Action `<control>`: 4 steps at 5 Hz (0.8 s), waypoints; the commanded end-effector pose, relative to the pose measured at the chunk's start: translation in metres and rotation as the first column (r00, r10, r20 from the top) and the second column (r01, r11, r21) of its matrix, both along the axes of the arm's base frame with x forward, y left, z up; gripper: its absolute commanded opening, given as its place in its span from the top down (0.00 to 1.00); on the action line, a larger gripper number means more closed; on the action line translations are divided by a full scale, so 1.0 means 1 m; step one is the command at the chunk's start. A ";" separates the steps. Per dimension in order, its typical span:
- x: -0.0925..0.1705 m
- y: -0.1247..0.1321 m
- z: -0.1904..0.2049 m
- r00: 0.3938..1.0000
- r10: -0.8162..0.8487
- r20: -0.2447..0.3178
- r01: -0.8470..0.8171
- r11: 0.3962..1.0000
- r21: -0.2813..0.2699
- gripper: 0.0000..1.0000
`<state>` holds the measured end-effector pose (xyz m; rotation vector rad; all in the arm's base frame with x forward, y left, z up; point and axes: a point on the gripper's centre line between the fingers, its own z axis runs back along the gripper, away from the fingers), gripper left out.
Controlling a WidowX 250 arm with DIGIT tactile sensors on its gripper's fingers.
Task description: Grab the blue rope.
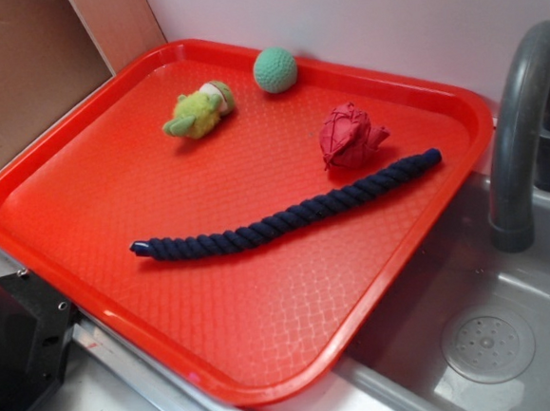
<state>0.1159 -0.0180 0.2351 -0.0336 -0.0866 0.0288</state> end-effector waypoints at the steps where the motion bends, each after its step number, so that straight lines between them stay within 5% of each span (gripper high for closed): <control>1: 0.000 0.000 0.000 1.000 0.000 0.000 0.000 1.000 0.000 0.00; 2: 0.013 -0.010 -0.006 0.995 -0.082 0.063 0.081 0.997 0.007 0.00; 3: 0.029 -0.022 -0.014 0.959 -0.206 0.194 0.201 0.978 0.049 0.00; 4: 0.042 -0.046 -0.024 0.923 -0.306 0.232 0.302 0.952 0.055 0.00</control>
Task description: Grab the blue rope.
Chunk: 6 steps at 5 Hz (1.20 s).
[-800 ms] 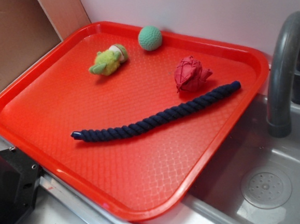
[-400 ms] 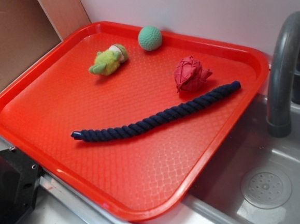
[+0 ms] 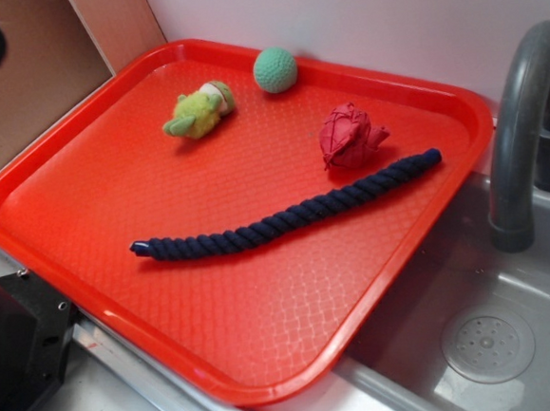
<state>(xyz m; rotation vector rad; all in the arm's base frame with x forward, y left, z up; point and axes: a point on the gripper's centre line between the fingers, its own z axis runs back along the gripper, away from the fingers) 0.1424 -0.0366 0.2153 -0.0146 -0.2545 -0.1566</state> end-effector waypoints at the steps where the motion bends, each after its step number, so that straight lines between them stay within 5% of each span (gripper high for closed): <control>1: 0.036 -0.052 -0.024 0.982 -0.185 0.043 0.186 0.982 -0.019 0.00; 3: 0.059 -0.081 -0.078 0.970 -0.244 -0.015 0.243 0.968 -0.062 0.00; 6: 0.070 -0.102 -0.176 0.944 -0.280 -0.176 0.282 0.959 -0.013 0.00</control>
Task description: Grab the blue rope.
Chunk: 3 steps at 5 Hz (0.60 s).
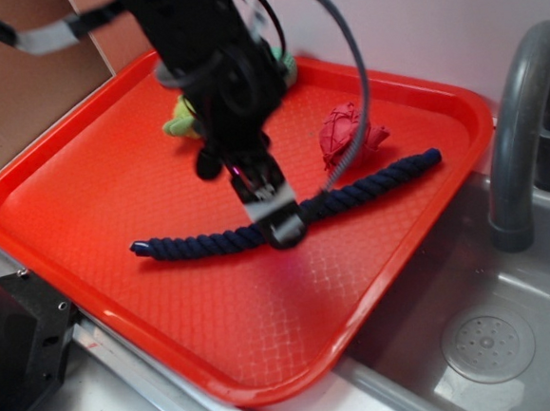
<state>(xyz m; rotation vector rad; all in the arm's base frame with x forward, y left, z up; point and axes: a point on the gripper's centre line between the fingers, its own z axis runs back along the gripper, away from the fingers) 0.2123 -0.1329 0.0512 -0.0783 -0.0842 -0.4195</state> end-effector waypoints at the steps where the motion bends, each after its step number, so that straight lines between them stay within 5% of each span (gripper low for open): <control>1: -0.001 -0.002 -0.026 0.999 -0.022 -0.042 0.022 1.000 0.012 0.00; 2: 0.000 -0.005 -0.034 1.000 -0.006 -0.023 0.007 1.000 0.030 1.00; 3: -0.001 -0.006 -0.040 0.999 -0.029 -0.045 0.030 0.999 0.031 1.00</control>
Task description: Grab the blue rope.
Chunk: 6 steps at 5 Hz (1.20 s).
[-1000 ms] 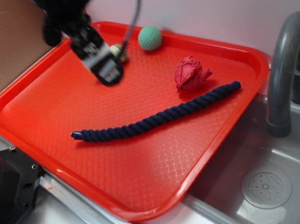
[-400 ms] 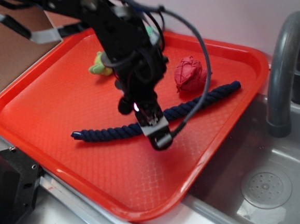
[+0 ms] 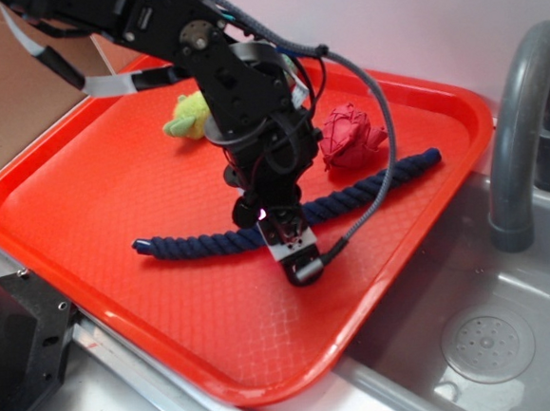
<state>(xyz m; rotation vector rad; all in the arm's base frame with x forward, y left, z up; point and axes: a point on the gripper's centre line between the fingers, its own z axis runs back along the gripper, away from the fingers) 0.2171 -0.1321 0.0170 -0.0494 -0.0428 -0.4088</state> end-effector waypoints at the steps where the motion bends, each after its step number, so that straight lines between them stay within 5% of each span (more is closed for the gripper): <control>1: -0.006 -0.005 -0.008 0.999 -0.044 -0.019 0.044 0.999 -0.001 1.00; 2: -0.003 -0.002 0.001 0.992 -0.068 -0.106 0.070 0.997 0.016 1.00; 3: -0.002 0.003 0.036 0.994 -0.022 -0.110 0.025 0.999 0.021 1.00; 4: 0.001 0.017 0.086 0.985 -0.032 -0.171 0.021 0.998 -0.063 1.00; 6: -0.027 0.067 0.175 0.986 0.160 -0.037 -0.162 0.984 -0.074 1.00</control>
